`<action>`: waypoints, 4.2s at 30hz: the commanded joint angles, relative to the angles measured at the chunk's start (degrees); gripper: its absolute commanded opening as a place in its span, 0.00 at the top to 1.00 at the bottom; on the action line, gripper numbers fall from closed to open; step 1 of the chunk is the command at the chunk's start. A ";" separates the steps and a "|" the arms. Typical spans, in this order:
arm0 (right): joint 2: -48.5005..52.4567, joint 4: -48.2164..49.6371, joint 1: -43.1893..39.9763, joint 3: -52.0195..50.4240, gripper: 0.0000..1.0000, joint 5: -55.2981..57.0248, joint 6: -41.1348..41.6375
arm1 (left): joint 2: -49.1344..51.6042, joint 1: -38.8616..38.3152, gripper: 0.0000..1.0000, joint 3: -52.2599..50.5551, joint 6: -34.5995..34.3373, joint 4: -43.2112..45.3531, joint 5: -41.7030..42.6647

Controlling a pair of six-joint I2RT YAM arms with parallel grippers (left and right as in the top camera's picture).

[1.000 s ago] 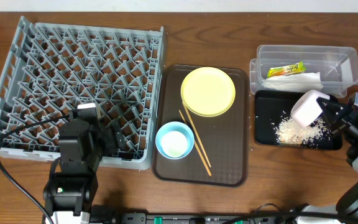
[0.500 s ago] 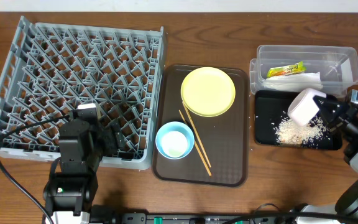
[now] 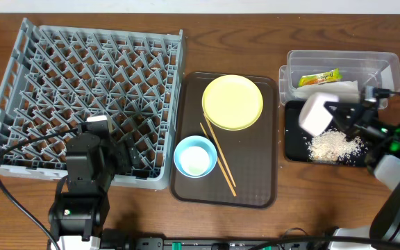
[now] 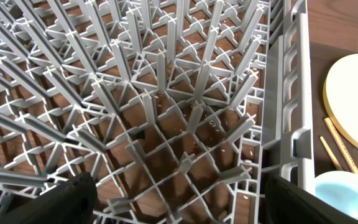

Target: Sort waste into correct bins and load items into the dishwasher

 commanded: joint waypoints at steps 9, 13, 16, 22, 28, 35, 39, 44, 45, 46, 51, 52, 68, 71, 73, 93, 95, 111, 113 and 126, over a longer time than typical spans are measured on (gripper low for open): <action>0.17 13.31 16.76 1.29 0.99 10.93 12.31 | -0.07 0.04 0.11 1.31 -0.52 0.07 -0.11; 0.17 13.66 23.12 5.18 0.99 16.37 12.96 | -0.07 0.04 0.11 1.31 -0.52 0.07 -0.11; 0.17 13.31 26.69 9.18 0.99 19.32 12.46 | -0.07 0.04 0.11 1.31 -0.52 0.07 -0.11; 0.17 -5.49 33.48 20.13 0.99 24.57 0.42 | -0.07 0.04 0.11 1.31 -0.52 0.07 -0.11; 0.20 -29.68 38.80 31.17 0.99 33.64 -16.61 | -0.07 0.04 0.11 1.31 -0.52 0.07 -0.11; 0.20 -64.63 44.68 44.74 0.99 51.30 -42.58 | -0.07 0.04 0.11 1.31 -0.52 0.04 -0.11; 0.20 -77.33 49.46 49.22 0.99 67.93 -56.11 | -0.04 0.04 0.11 1.31 -0.52 0.07 -0.11; 1.66 -81.55 55.36 49.11 0.99 81.35 -71.97 | -0.07 0.04 0.11 1.31 -0.52 0.04 -0.13; 2.49 -81.66 56.41 49.11 0.99 83.47 -73.92 | -0.07 0.04 0.11 1.31 -0.52 0.04 -0.13; 3.37 -81.70 57.35 49.11 0.99 85.24 -75.65 | -0.04 0.04 0.11 1.31 -0.52 0.07 -0.13; 9.88 -81.53 60.43 49.11 0.99 89.61 -78.18 | -0.04 0.04 0.11 1.31 -0.52 0.02 -0.11; 11.30 -81.53 60.72 49.11 0.99 89.26 -78.18 | -0.04 0.04 0.11 1.31 -0.52 0.02 -0.13; 20.65 -82.73 63.25 49.13 0.76 87.73 -77.53 | -0.04 0.04 0.11 1.31 -0.52 0.02 -0.13; 19.78 -84.87 63.19 49.51 0.69 84.94 -77.53 | -0.04 0.04 0.11 1.31 -0.52 0.02 -0.11; 18.36 -86.62 63.04 50.23 0.62 83.38 -77.50 | -0.04 0.04 0.11 1.31 -0.52 0.02 -0.11; 9.79 -103.25 69.09 48.81 0.54 70.69 -71.23 | -0.07 0.04 0.11 1.31 -0.52 0.02 -0.11; 10.62 -102.66 70.05 47.19 0.55 70.69 -70.12 | -0.04 0.04 0.11 1.31 -0.52 0.02 -0.11; 11.76 -91.08 73.00 36.83 0.79 73.66 -59.08 | -0.04 0.04 0.11 1.31 -0.52 -0.44 -0.11; 11.76 -89.92 73.00 35.65 0.86 73.68 -57.88 | -0.04 0.04 0.11 1.31 -0.52 -0.46 -0.11; 8.50 -93.88 68.54 44.09 0.99 74.95 -56.76 | -0.04 0.04 0.11 1.31 -0.52 -0.35 -0.11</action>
